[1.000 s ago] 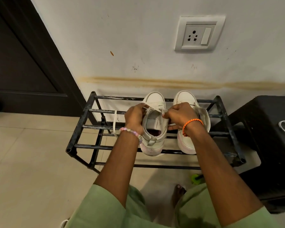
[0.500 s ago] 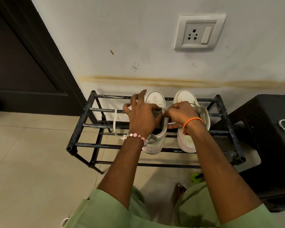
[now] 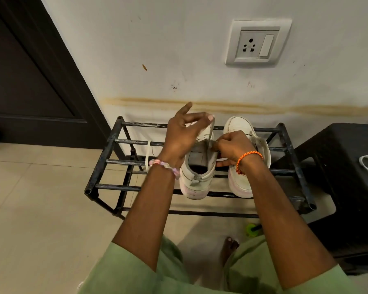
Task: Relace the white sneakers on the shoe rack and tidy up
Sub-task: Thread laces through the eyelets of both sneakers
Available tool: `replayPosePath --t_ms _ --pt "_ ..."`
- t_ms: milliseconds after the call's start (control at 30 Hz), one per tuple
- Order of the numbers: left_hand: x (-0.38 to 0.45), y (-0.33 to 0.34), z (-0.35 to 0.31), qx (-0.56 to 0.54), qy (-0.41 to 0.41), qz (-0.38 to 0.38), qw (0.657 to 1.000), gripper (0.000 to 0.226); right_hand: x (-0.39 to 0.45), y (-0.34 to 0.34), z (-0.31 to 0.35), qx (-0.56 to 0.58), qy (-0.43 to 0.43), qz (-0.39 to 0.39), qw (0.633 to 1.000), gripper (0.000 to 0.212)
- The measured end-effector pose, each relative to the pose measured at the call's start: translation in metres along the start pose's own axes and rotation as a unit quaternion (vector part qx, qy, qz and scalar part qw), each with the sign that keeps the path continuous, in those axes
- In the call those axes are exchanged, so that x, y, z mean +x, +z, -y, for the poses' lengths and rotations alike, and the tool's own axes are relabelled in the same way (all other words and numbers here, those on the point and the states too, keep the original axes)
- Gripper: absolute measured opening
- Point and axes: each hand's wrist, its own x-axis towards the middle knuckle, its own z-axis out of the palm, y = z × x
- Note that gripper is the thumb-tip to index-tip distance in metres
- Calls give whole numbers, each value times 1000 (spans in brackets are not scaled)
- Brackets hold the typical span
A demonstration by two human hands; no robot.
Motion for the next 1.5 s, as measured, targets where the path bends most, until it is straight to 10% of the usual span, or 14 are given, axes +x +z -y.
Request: replayPosePath --t_ms 200,300,400,567,733,933,1167,1267,1333,1500 --pt "-2 -6 -11 -215 -89 57 971 8 -3 -1 -1 8 2 -4 1000 14" --pt "0 -5 -2 99 -24 12 995 8 -3 0 -1 1 3 -1 1000 13" --pt "0 -7 12 382 47 54 921 15 0 1 -1 -3 4 -8 1000 11" --pt "1 -6 19 501 84 59 859 20 0 1 0 5 11 0 1000 15" --pt "4 -6 22 463 44 67 883 16 2 1 0 2 14 -3 1000 15" --pt "5 -11 12 145 -58 111 981 10 1 0 0 2 16 1 1000 12" --pt "9 -18 -1 -49 -98 81 991 20 -2 0 2 21 20 11 1000 12" --pt "8 -13 2 212 -62 71 973 17 0 0 1 11 20 4 1000 15" --pt "4 -9 10 418 -10 100 903 20 0 1 1 5 21 6 1000 14" --pt "3 -3 20 549 68 71 830 23 2 -1 1 5 22 6 1000 15"
